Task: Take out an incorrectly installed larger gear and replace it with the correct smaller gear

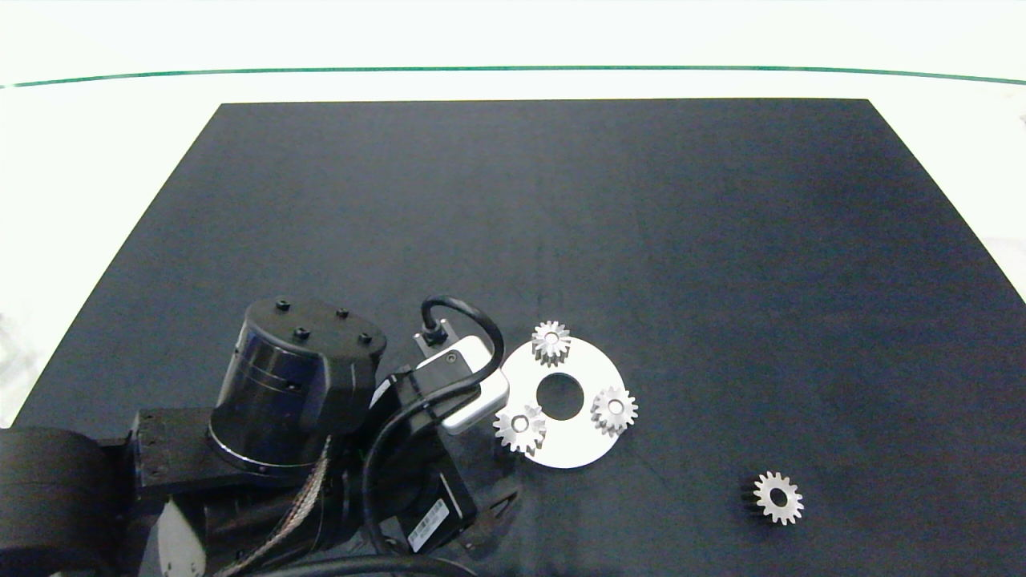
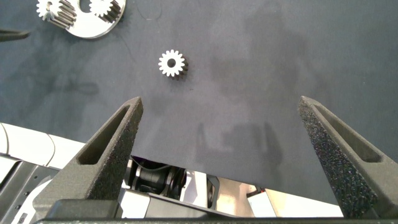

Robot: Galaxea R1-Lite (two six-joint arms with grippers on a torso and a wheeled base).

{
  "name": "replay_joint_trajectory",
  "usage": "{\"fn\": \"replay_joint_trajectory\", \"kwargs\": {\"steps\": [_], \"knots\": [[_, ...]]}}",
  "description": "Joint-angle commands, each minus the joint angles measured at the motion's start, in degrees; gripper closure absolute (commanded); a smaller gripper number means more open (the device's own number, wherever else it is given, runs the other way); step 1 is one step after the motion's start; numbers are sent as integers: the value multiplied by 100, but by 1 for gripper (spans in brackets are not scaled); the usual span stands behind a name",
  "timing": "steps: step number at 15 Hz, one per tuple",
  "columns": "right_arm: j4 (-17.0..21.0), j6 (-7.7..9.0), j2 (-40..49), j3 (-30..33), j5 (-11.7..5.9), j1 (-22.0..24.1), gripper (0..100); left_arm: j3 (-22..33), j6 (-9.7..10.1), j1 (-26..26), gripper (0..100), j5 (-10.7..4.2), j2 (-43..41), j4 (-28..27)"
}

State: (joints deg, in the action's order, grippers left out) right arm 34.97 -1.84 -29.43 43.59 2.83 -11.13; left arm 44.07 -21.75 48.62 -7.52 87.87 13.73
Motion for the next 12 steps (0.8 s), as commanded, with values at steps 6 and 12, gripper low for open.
{"fn": "replay_joint_trajectory", "kwargs": {"steps": [6,12], "knots": [[18,0,7,0,16,-3,0,366,-5,104,0,-100,679,139],[9,0,16,9,16,-3,0,559,-5,104,0,-100,899,148]]}}
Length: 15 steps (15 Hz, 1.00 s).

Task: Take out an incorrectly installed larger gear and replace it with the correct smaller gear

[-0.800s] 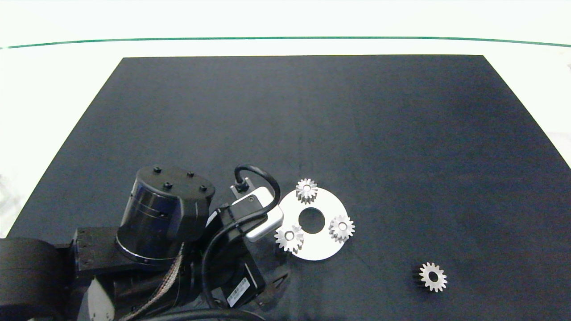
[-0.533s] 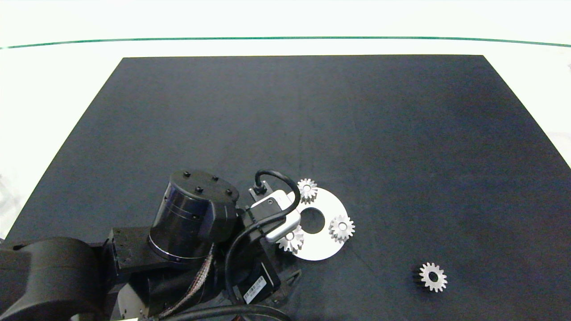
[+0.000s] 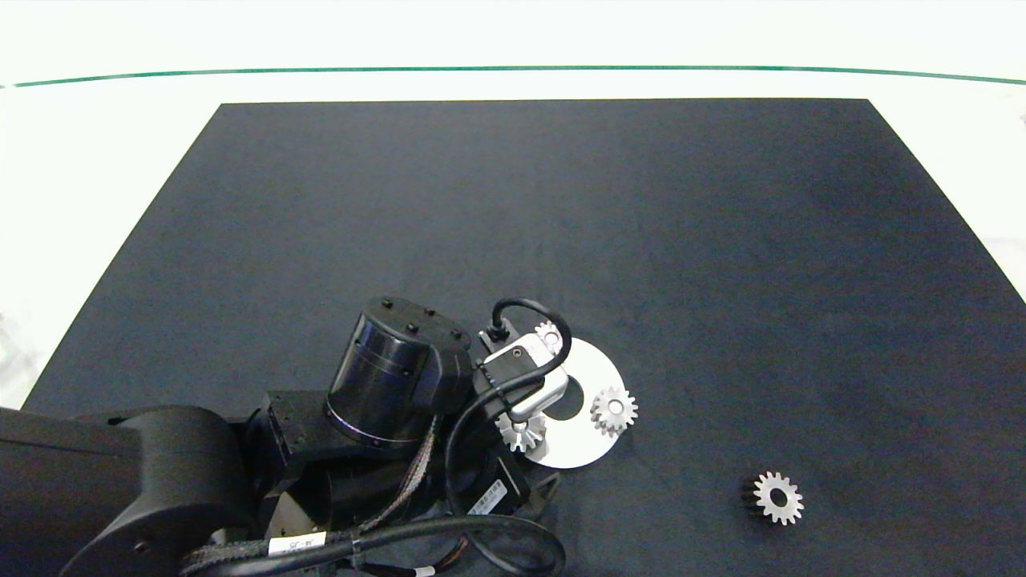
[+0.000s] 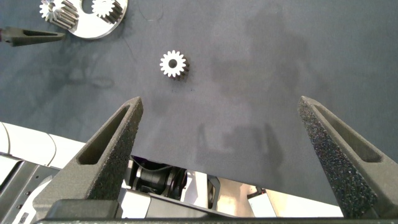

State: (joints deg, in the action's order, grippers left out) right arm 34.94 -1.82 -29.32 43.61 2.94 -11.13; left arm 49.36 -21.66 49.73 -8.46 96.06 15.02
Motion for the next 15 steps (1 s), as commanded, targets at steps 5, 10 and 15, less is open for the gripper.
{"fn": "replay_joint_trajectory", "kwargs": {"steps": [5,10,15], "knots": [[-40,-3,-4,-1,5,-3,0,47,-5,-16,0,-24,150,19],[-40,-3,-4,-1,5,-3,0,47,-5,-7,7,-121,202,36],[-40,-3,-4,-1,5,-3,0,65,-5,-7,17,-121,211,36]]}}
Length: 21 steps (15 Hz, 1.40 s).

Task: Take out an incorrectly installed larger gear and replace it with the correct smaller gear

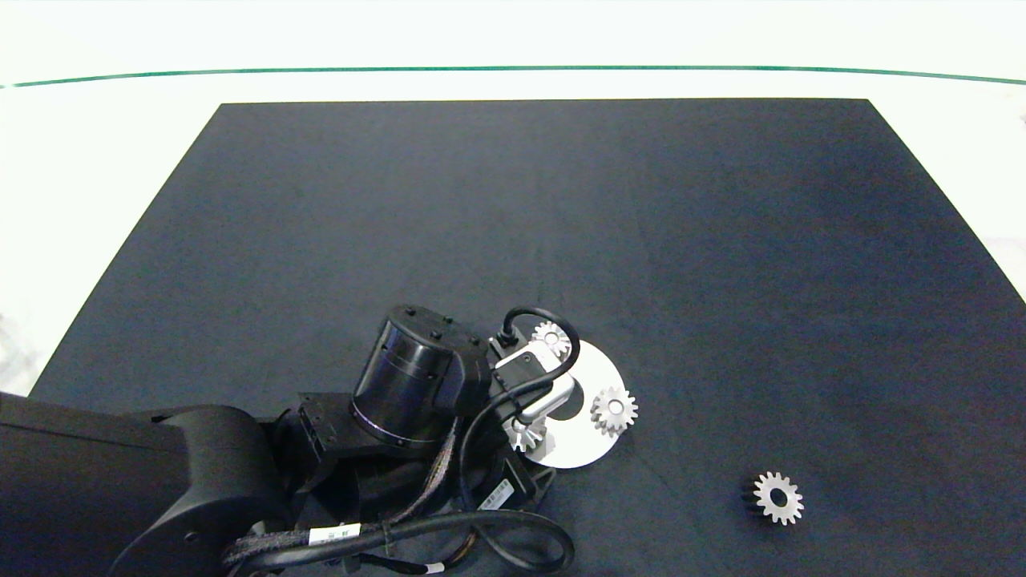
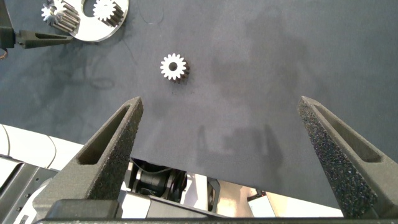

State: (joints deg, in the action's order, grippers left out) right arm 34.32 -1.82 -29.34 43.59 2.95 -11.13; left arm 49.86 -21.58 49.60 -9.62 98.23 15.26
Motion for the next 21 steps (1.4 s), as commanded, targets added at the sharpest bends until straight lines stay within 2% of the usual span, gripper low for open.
{"fn": "replay_joint_trajectory", "kwargs": {"steps": [1,21], "knots": [[14,-3,-1,0,4,-3,0,15,-13,-3,19,-5,3,12],[5,-3,8,0,48,-3,0,94,-13,5,59,-14,205,56]]}}
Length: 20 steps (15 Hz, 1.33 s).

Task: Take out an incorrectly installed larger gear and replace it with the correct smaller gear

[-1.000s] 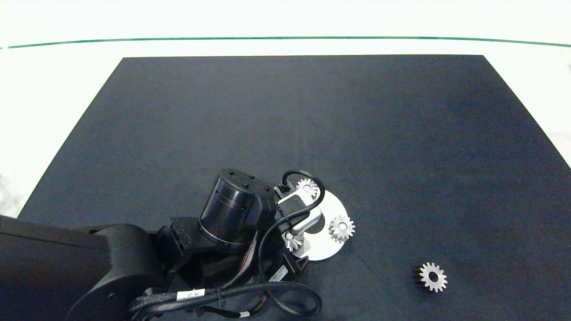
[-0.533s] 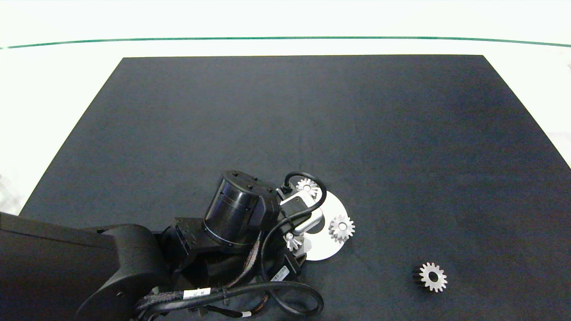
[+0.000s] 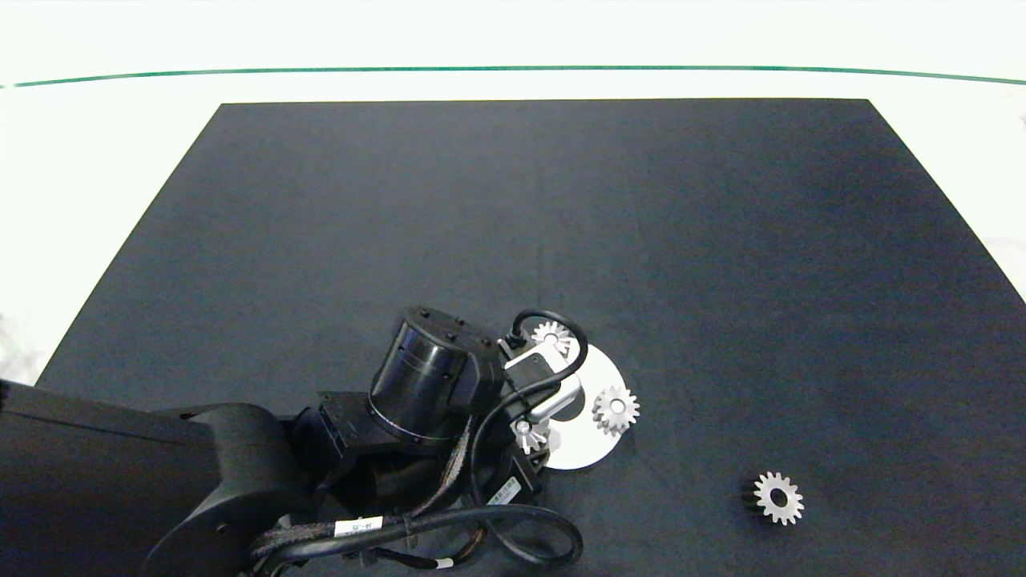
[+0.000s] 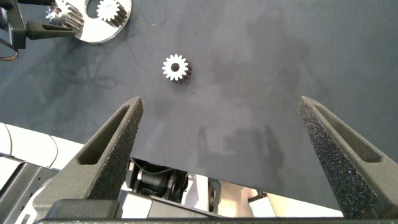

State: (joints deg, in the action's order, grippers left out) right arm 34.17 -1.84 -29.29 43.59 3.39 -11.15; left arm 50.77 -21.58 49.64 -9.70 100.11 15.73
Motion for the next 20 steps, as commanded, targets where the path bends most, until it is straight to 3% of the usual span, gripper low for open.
{"fn": "replay_joint_trajectory", "kwargs": {"steps": [1,5,20], "knots": [[20,0,3,0,4,-1,0,-6,-13,2,61,-5,17,9],[20,0,3,0,13,-1,0,-6,-13,2,69,-5,26,18],[20,0,3,-26,48,8,0,275,145,55,69,-23,-132,-395]]}}
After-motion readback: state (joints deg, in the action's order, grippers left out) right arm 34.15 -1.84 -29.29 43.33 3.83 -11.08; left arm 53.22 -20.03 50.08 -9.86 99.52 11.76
